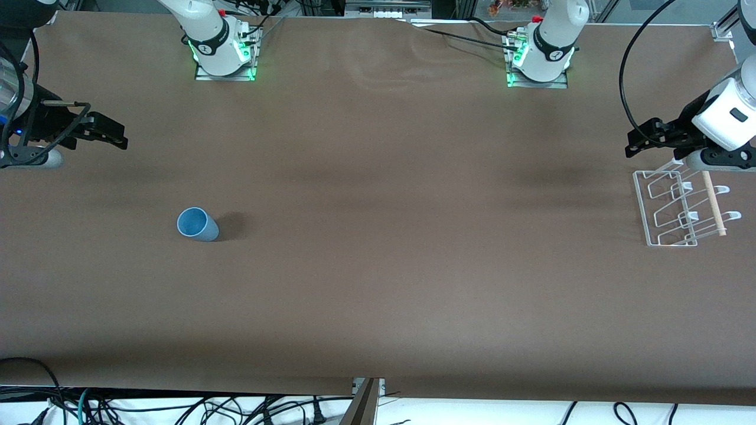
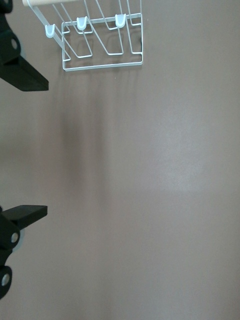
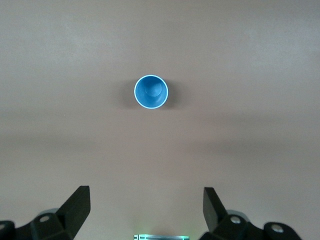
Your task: Transfer cup to left arm and place on rack
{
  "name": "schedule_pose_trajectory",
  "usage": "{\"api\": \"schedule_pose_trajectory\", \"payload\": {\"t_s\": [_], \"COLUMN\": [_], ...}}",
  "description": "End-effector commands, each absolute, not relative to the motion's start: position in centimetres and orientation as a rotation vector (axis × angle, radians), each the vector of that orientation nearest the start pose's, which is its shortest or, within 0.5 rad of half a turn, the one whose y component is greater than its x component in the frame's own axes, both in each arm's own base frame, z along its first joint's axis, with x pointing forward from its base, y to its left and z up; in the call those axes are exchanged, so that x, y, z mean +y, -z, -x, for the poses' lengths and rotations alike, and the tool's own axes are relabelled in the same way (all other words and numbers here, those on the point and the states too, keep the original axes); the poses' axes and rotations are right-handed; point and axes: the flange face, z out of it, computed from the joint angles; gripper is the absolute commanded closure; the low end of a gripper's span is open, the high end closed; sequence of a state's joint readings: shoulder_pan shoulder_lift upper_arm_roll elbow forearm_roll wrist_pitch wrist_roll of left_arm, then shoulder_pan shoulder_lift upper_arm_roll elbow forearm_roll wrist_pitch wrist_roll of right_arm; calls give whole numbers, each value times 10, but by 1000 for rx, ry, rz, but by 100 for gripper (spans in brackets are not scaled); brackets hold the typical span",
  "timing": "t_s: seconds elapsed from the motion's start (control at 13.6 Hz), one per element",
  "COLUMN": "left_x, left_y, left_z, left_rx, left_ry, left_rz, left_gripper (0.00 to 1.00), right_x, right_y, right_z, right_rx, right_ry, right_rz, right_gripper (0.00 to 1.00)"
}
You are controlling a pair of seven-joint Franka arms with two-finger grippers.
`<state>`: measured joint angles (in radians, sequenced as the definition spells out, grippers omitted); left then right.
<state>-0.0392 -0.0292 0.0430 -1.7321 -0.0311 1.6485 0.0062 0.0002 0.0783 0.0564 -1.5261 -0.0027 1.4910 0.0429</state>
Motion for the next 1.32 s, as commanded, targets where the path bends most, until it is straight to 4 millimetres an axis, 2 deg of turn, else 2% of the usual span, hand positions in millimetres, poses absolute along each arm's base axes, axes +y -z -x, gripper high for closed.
{"api": "schedule_pose_trajectory", "payload": {"t_s": [0.0, 0.81, 1.03, 1.1, 1.25], "left_x": [-1, -2, -1, -1, -1], "left_y": [-576, -575, -576, -576, -576], "left_z": [-548, -548, -548, -548, -548], "left_rx": [-13, -10, -13, -13, -13], "left_ry": [-92, -94, -92, -92, -92], "left_rz": [3148, 3147, 3147, 3148, 3148], "left_gripper": [0, 0, 0, 0, 0], "right_x": [33, 31, 28, 28, 23], "right_y": [-598, -601, -582, -559, -544], "right_z": [-570, -574, -586, -595, -605], "right_rx": [-34, -41, -58, -62, -56], "right_ry": [-173, -152, -174, -234, -233], "right_rz": [3138, 3139, 3216, 3225, 3223], "right_gripper": [0, 0, 0, 0, 0]}}
